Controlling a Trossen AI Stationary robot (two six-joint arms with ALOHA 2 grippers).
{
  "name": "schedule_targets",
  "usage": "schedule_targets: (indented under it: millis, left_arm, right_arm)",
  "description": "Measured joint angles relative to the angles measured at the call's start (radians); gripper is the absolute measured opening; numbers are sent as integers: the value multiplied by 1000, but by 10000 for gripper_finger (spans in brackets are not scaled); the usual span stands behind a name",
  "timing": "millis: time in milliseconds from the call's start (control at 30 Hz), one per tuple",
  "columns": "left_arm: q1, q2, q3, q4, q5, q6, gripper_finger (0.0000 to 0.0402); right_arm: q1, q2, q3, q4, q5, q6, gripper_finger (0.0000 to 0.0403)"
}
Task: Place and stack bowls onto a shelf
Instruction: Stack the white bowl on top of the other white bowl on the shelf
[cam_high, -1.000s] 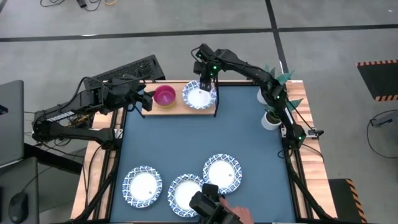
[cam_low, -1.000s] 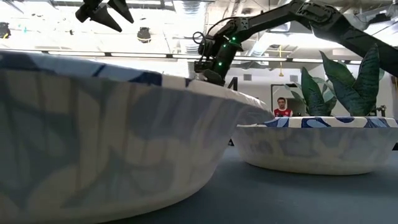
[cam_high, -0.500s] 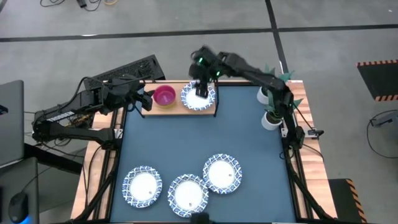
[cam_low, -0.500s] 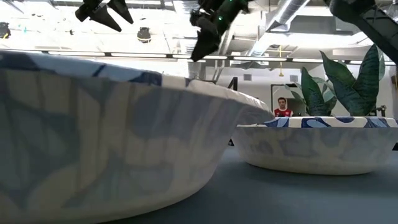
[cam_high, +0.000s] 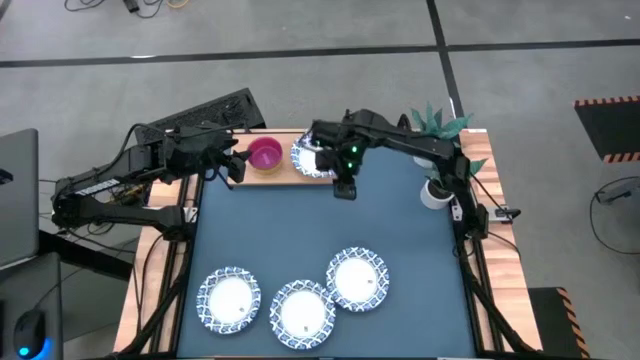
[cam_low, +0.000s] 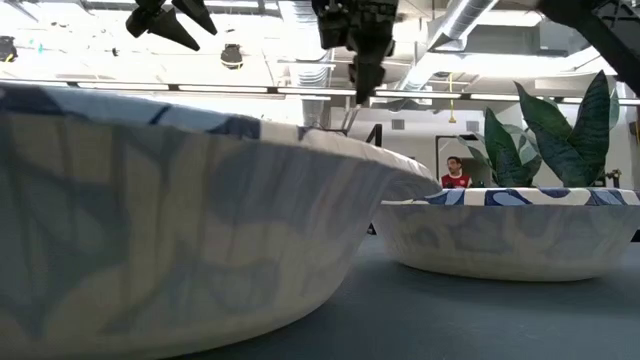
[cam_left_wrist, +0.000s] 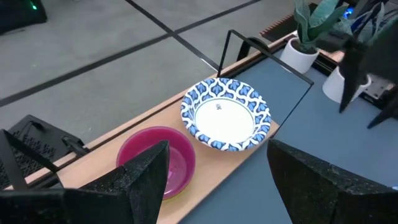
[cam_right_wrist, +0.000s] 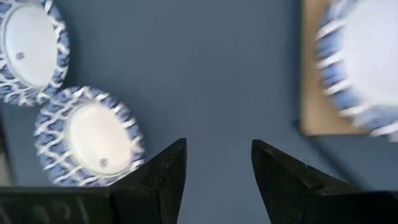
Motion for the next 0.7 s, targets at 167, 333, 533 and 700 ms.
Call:
schedule_targets:
  millis: [167, 333, 533, 700]
  left_arm:
    - [0, 0, 0, -2, 28, -1, 255]
    - [0, 0, 0, -18, 60, 8, 255]
    - [0, 0, 0, -18, 59, 31, 255]
    - [0, 0, 0, -21, 60, 40, 255]
  right_arm:
    - [59, -102, -204, 15, -23, 74, 205]
    - [115, -269, -519, 204, -22, 220, 205]
    - [210, -413, -829, 500, -23, 405, 205]
    - [265, -434, -980, 658, -20, 490, 205]
